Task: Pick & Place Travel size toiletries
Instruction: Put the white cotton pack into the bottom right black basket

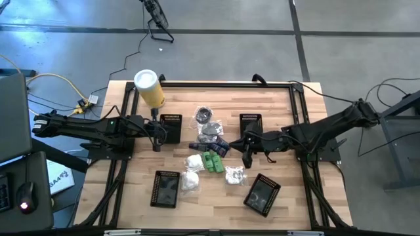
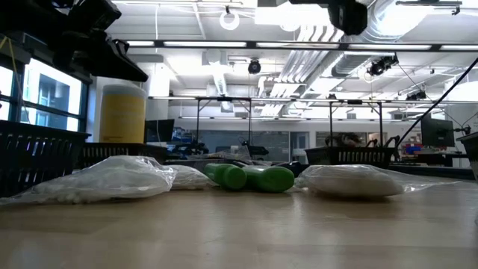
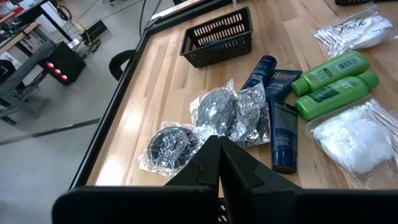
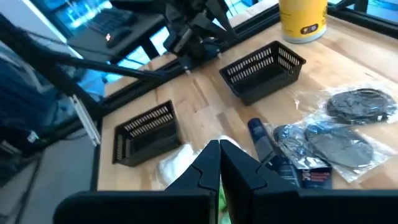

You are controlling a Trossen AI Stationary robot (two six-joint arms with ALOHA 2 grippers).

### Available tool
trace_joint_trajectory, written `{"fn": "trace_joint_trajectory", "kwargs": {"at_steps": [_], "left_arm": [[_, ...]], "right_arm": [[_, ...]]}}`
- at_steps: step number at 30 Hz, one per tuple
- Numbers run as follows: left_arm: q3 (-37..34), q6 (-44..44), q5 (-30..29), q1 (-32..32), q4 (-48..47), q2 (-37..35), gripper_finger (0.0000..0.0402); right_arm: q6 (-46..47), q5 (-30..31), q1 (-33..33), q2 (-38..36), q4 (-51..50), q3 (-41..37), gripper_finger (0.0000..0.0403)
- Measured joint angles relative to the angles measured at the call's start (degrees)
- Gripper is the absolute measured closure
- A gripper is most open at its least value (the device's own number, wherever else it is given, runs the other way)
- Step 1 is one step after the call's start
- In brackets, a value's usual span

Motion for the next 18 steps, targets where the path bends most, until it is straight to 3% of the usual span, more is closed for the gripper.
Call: {"fn": "trace_joint_trajectory", "kwargs": {"at_steps": [8,18], "left_arm": [[0.0,0.0,0.0,0.0,0.0,0.0,0.0402],[0.0,0.0,0.0,0.0,-0.4,0.0,0.0402]], "right_arm": [[0.4,0.9,1.4,2.6,-10.1,4.6,0.04],[7.0,-3.3,1.7,11.3,-10.7,4.6,0.04]]}}
